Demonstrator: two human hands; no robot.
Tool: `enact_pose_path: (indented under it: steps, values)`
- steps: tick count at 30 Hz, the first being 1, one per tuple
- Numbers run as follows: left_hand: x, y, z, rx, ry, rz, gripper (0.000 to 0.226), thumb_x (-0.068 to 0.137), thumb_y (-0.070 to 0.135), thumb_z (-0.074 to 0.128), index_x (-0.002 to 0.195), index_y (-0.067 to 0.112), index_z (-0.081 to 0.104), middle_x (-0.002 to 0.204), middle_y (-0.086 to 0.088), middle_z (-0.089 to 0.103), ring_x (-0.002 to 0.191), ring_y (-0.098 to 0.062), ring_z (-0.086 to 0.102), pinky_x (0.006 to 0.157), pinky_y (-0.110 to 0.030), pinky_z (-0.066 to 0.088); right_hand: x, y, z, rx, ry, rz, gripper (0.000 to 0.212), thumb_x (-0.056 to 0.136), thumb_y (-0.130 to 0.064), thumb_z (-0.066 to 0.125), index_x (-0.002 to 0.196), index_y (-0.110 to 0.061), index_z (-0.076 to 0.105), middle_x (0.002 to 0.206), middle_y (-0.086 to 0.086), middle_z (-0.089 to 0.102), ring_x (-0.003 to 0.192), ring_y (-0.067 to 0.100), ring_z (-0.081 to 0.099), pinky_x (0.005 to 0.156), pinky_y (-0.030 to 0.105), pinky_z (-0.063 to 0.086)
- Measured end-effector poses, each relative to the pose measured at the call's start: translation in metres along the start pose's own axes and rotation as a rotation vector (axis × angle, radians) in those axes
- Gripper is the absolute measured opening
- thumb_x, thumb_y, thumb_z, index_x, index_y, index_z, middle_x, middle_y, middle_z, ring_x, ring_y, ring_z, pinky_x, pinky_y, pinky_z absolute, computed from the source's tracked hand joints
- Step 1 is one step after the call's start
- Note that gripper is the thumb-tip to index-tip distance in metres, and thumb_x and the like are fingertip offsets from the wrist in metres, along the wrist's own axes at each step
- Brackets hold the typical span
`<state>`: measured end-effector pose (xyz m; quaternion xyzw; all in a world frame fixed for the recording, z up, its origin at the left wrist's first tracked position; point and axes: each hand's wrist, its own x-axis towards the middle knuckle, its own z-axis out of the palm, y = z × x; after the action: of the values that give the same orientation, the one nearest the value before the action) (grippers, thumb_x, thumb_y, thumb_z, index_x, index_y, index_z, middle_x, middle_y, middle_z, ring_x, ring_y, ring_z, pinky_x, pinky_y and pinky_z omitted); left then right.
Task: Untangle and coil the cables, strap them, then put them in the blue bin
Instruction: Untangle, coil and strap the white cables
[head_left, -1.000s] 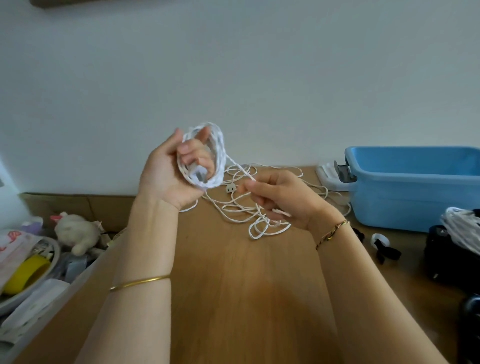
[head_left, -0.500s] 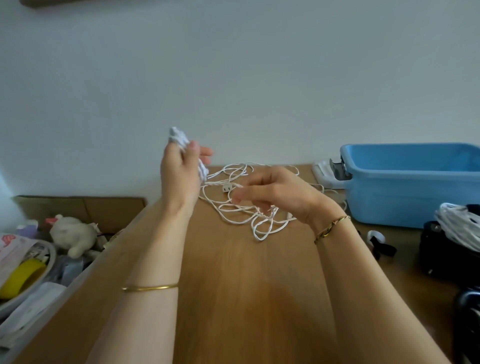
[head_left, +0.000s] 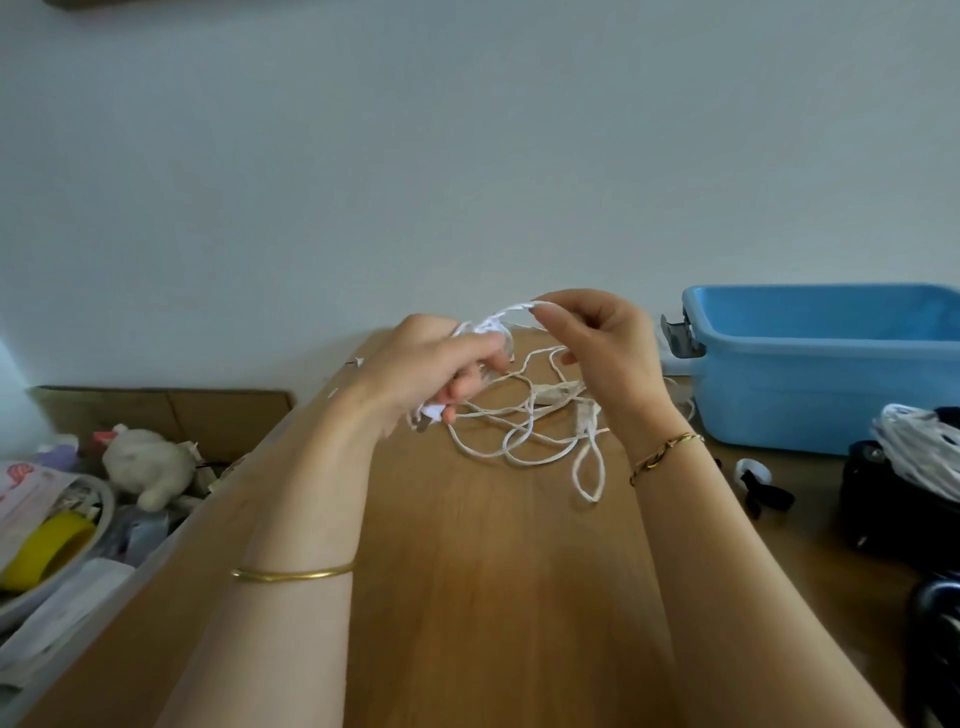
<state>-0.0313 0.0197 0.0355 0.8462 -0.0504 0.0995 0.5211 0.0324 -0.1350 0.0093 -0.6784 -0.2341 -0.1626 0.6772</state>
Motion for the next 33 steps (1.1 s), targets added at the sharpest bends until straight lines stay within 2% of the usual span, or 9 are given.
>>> enact_pose_path:
  steps: [6,11,13,15,19,22,24,28,33]
  values:
    - [0.004,0.0,-0.011,-0.887,-0.167,-0.161,0.028,0.079,0.029,0.052,0.074,0.006,0.067,0.036,0.01,0.031,0.03,-0.003,0.028,0.035,-0.013,0.032,-0.008,0.015,0.011,-0.016,-0.146,0.121,0.018,0.095,-0.017,0.054,0.099,-0.018,0.071,0.053,-0.006,0.035,0.046,0.003,0.034,0.054,0.027,0.045]
    - [0.009,-0.009,-0.027,-1.378,-0.079,-0.051,0.031,0.086,0.031,0.05,0.084,0.003,0.064,0.044,0.01,0.042,0.039,-0.002,0.038,0.048,-0.011,0.039,-0.014,0.017,0.023,-0.072,-0.391,0.222,0.022,0.098,-0.015,0.047,0.1,-0.009,0.069,0.059,0.004,0.04,0.045,0.005,0.038,0.05,0.022,0.047]
    - [0.012,-0.01,-0.032,-1.428,0.035,0.054,0.034,0.095,0.029,0.043,0.093,-0.001,0.06,0.053,0.008,0.049,0.046,-0.003,0.044,0.057,-0.016,0.047,-0.02,0.014,0.032,-0.126,-0.511,0.232,0.025,0.098,-0.015,0.047,0.086,-0.014,0.069,0.065,0.016,0.051,0.049,0.011,0.044,0.049,0.021,0.048]
    - [0.015,-0.013,-0.033,-1.377,0.154,0.138,0.03,0.101,0.026,0.036,0.098,0.002,0.054,0.063,0.004,0.059,0.054,-0.006,0.051,0.067,-0.024,0.054,-0.024,0.008,0.039,-0.145,-0.613,0.23,0.026,0.098,-0.014,0.047,0.081,-0.017,0.066,0.069,0.021,0.055,0.047,0.013,0.047,0.047,0.018,0.046]
    - [0.02,-0.017,-0.024,-1.13,0.355,0.193,0.024,0.104,0.025,0.034,0.106,0.006,0.049,0.08,0.0,0.068,0.068,-0.006,0.06,0.077,-0.035,0.056,-0.027,-0.005,0.043,-0.221,-0.779,0.213,0.025,0.097,-0.01,0.046,0.115,-0.005,0.062,0.058,0.006,0.054,0.044,0.011,0.044,0.049,0.016,0.042]
    - [0.02,-0.014,-0.015,-0.904,0.494,0.255,0.02,0.103,0.019,0.037,0.093,0.01,0.051,0.085,-0.004,0.068,0.07,-0.007,0.065,0.087,-0.039,0.054,-0.026,-0.016,0.039,-0.203,-0.877,0.263,0.021,0.095,-0.005,0.048,0.111,-0.001,0.061,0.061,0.01,0.059,0.038,0.006,0.049,0.048,0.015,0.044]
    - [0.019,-0.015,-0.01,-0.637,0.557,0.31,0.015,0.102,0.015,0.04,0.092,0.013,0.05,0.085,-0.004,0.067,0.07,-0.007,0.064,0.077,-0.03,0.054,-0.025,-0.023,0.035,-0.228,-0.9,0.265,0.016,0.092,-0.003,0.052,0.104,-0.003,0.063,0.063,0.011,0.061,0.042,0.006,0.053,0.051,0.015,0.047]
    - [0.02,-0.023,-0.003,0.135,0.541,0.287,0.01,0.099,0.014,0.045,0.098,0.011,0.054,0.078,0.008,0.063,0.06,0.006,0.056,0.061,-0.008,0.04,-0.02,-0.032,0.029,-0.372,-0.773,0.181,0.01,0.086,-0.003,0.058,0.083,-0.007,0.067,0.063,0.007,0.063,0.045,0.004,0.054,0.05,0.016,0.047]
    - [0.018,-0.022,-0.009,0.498,0.271,0.093,0.02,0.094,0.027,0.047,0.089,0.008,0.05,0.077,-0.001,0.064,0.073,-0.021,0.057,0.069,-0.03,0.04,-0.007,-0.028,0.023,-0.617,-0.378,-0.072,0.016,0.078,-0.009,0.061,0.079,-0.021,0.071,0.069,-0.006,0.06,0.069,0.015,0.057,0.066,0.033,0.051]
